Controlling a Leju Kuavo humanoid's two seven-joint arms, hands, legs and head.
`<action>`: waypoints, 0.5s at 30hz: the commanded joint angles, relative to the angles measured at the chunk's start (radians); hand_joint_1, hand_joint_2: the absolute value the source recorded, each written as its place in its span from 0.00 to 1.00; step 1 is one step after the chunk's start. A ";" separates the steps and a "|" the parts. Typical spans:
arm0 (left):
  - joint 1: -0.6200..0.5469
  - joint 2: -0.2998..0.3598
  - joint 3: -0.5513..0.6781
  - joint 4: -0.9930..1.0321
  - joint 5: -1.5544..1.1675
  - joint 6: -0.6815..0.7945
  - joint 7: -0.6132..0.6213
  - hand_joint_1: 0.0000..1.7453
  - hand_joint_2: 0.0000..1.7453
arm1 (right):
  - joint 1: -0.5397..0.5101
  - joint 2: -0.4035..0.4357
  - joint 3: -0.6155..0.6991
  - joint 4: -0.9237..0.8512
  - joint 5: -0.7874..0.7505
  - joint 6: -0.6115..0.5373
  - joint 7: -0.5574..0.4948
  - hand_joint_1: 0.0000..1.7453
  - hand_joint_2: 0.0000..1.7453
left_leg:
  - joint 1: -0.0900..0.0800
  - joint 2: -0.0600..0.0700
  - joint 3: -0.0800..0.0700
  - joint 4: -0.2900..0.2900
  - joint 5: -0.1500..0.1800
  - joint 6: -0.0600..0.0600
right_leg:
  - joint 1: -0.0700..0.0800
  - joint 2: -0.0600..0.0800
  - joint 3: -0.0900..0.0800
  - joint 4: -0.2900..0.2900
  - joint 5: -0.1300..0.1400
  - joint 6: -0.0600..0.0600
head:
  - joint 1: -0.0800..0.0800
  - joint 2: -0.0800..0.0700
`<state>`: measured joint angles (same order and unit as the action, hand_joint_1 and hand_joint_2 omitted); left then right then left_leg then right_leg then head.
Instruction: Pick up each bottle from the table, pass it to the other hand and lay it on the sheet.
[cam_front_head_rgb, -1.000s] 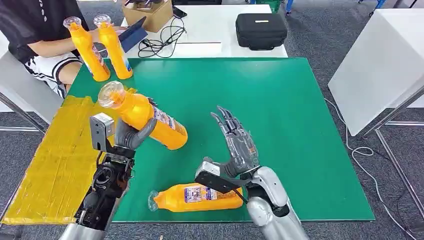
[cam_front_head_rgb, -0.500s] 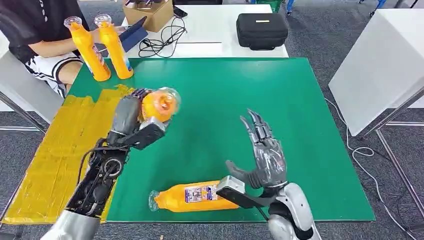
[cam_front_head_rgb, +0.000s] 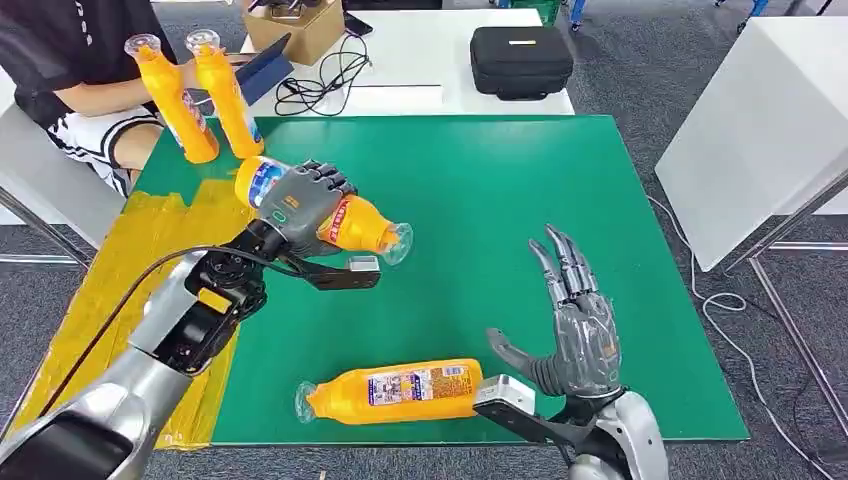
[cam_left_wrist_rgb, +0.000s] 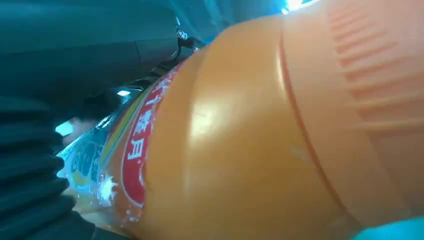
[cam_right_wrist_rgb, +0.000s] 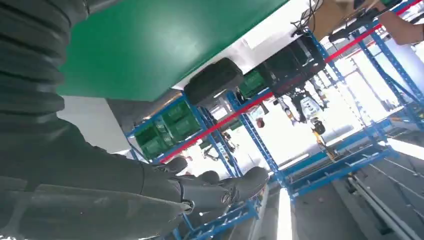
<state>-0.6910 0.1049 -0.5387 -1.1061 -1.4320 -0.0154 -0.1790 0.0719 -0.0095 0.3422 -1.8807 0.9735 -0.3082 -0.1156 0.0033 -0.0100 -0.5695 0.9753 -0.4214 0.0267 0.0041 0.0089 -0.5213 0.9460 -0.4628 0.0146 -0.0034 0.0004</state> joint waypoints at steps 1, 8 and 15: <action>-0.144 0.059 -0.114 0.278 0.024 -0.074 -0.009 1.00 1.00 | 0.036 -0.012 -0.045 0.017 -0.022 -0.007 -0.028 0.00 1.00 | 0.001 0.000 0.005 0.000 -0.002 -0.001 | 0.001 -0.002 0.005 -0.001 -0.002 0.001 | -0.001 0.000; -0.145 0.087 -0.078 0.429 -0.010 -0.095 0.077 1.00 1.00 | 0.005 0.015 -0.028 0.057 -0.017 0.022 -0.021 0.00 1.00 | 0.001 0.003 0.003 -0.001 -0.001 -0.001 | 0.001 0.002 0.003 -0.001 0.000 0.000 | -0.001 0.000; -0.173 0.072 -0.029 0.567 -0.013 -0.098 0.086 1.00 1.00 | 0.006 0.040 -0.042 0.060 0.004 0.033 0.001 0.00 1.00 | 0.002 0.003 0.004 0.000 -0.002 -0.001 | 0.002 0.001 0.004 0.000 -0.001 0.001 | -0.001 0.000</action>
<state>-0.7771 0.1843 -0.5817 -0.7665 -1.4477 -0.1076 -0.0893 0.1084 0.0038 0.3246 -1.8746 0.9678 -0.2872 -0.1320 0.0037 -0.0094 -0.5695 0.9749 -0.4214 0.0265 0.0047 0.0097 -0.5214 0.9462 -0.4629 0.0144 -0.0042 0.0004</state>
